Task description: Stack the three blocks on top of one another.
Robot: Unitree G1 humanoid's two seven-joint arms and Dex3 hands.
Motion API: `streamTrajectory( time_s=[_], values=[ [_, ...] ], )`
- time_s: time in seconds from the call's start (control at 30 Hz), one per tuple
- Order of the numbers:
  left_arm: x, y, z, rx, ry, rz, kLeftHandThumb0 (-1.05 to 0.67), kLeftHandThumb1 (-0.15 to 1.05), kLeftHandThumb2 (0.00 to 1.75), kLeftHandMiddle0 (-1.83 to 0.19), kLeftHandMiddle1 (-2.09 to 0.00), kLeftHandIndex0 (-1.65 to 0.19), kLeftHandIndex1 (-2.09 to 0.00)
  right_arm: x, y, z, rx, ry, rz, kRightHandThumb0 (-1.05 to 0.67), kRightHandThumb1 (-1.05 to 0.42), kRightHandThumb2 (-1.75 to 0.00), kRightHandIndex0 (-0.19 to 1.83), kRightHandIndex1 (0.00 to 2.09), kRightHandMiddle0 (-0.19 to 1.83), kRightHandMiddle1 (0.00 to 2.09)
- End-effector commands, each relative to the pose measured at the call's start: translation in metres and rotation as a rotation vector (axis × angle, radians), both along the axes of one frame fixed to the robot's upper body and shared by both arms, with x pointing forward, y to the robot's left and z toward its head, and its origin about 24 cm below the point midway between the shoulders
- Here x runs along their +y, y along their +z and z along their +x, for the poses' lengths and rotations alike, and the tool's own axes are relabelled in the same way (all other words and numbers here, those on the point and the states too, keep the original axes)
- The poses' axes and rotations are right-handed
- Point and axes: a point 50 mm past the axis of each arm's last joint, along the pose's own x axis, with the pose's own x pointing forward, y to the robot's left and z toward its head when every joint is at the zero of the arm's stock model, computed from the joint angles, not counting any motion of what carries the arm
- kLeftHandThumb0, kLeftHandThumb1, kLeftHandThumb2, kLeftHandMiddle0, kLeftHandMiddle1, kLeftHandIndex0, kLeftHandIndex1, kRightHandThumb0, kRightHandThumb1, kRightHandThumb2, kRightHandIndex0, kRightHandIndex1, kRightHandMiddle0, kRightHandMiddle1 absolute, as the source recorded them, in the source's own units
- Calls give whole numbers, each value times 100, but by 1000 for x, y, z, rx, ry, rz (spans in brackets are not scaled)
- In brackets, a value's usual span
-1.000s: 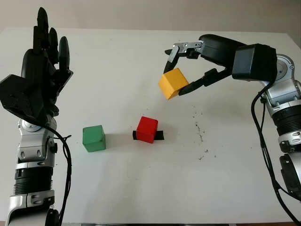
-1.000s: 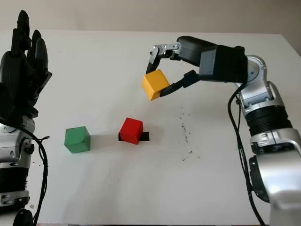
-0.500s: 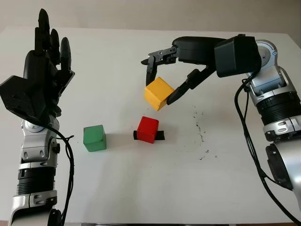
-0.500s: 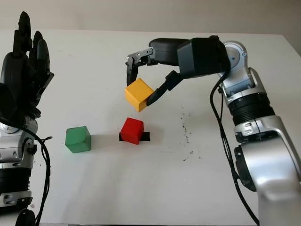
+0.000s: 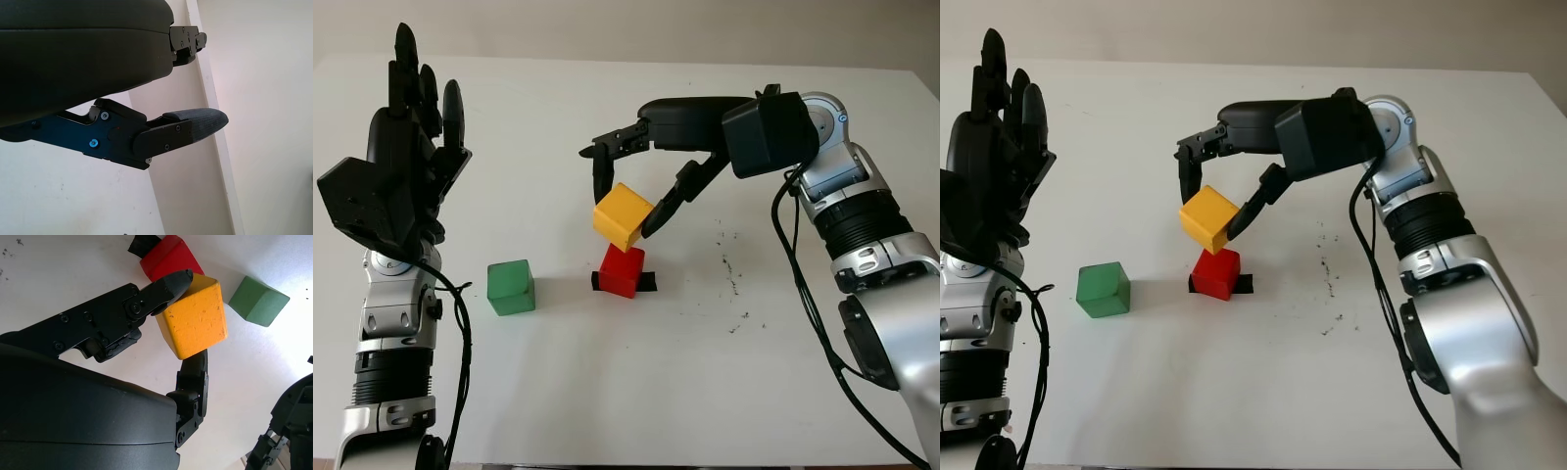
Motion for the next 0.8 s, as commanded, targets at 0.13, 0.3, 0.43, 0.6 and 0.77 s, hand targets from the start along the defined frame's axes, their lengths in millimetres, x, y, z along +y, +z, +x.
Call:
streamTrajectory(
  time_s=[0.13,0.3,0.43,0.6,0.77],
  values=[
    [1,3,-2,-17,-1,6,-63,105,62,7,-5,11,-6,7,3,1,3,27,-15,-44,-95,-6,15,4,42,150],
    [1,5,-3,-23,-4,4,-61,105,62,7,-6,11,-6,6,-2,2,21,21,-32,-44,-94,-5,17,5,42,150],
    [2,5,-3,-24,-9,1,-61,105,62,7,-5,12,-5,4,-3,2,37,15,-48,-42,-94,-5,17,5,41,148],
    [1,4,-2,-22,-2,4,-61,105,62,7,-5,11,-6,2,-6,2,56,11,-54,-43,-95,-5,17,5,42,149],
    [2,4,-1,-26,-8,-4,-61,105,63,7,-5,12,-6,1,-6,3,62,15,-76,-45,-95,-5,18,6,43,149]
  ],
)
